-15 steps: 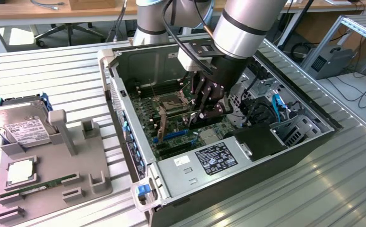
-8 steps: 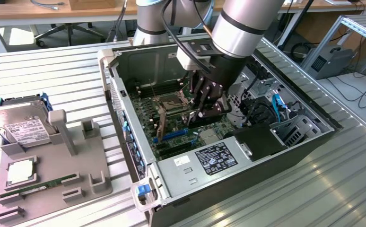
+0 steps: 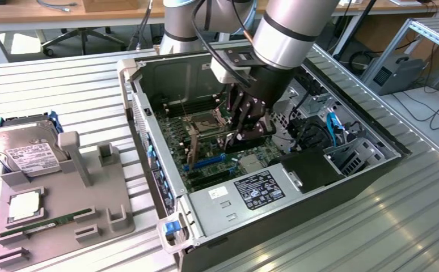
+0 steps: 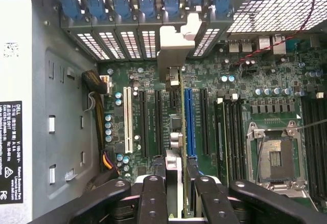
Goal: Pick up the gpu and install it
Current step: 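Insert the gpu into the slot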
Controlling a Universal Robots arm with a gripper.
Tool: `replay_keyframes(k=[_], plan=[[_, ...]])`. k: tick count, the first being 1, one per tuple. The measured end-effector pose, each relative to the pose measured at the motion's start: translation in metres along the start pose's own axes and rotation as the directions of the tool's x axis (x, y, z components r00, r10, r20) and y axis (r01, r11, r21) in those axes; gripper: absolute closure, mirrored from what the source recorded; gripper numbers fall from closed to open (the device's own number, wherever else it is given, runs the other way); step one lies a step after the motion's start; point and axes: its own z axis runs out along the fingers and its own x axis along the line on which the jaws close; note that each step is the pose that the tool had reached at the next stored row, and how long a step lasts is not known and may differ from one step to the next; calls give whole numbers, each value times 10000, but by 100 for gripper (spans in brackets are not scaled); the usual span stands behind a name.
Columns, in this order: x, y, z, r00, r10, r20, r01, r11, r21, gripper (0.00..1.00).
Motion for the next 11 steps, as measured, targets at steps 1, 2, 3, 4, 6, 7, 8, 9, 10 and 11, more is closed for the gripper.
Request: replay_keyframes(k=[1, 2, 3, 4, 6, 7, 8, 9, 10, 11], plan=[[-3, 0, 4, 10000, 8, 2, -8, 10000, 0, 73], [-3, 0, 5, 10000, 9, 1, -9, 10000, 0, 73], [-4, -1, 8, 10000, 9, 0, -9, 10000, -1, 73], [-5, -1, 11, 10000, 9, 0, -9, 10000, -1, 73], [-5, -1, 15, 10000, 9, 0, -9, 10000, -1, 73], [-5, 1, 17, 10000, 10, 0, -10, 10000, -1, 73], [-5, 2, 18, 10000, 10, 0, -10, 10000, -1, 73], [-5, 7, 23, 10000, 9, 2, -9, 10000, 0, 73], [-5, 7, 23, 10000, 9, 2, -9, 10000, 0, 73], [-5, 7, 23, 10000, 9, 2, -9, 10000, 0, 73]])
